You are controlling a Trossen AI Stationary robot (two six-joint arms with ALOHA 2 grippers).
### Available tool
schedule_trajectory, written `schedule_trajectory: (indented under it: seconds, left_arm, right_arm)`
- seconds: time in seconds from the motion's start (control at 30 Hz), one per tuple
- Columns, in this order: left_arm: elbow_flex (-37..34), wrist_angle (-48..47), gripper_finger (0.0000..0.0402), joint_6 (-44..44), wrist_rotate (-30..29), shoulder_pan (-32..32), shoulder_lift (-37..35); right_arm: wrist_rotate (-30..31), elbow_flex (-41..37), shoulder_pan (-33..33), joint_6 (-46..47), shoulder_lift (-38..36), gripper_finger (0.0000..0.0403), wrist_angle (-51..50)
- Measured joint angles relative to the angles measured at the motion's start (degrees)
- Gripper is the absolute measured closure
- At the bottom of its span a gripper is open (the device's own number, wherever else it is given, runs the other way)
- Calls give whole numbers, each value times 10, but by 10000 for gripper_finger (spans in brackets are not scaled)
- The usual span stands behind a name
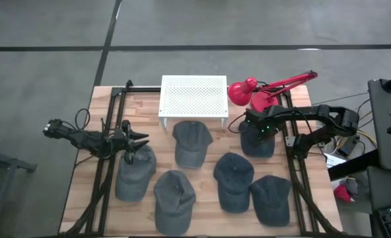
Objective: Pick & Place hat
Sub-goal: Put the top dark blue cap on the shelf
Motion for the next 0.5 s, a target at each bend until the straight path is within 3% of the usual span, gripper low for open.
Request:
schedule_trajectory:
  seconds: [0.33,0.5]
  left_arm:
    - [0,0,280,0,0,0,0]
    - [0,0,280,0,0,0,0]
  right_arm:
    - [2,-2,0,-5,-16,327,11]
    - [6,-2,0,-9,-35,374,9]
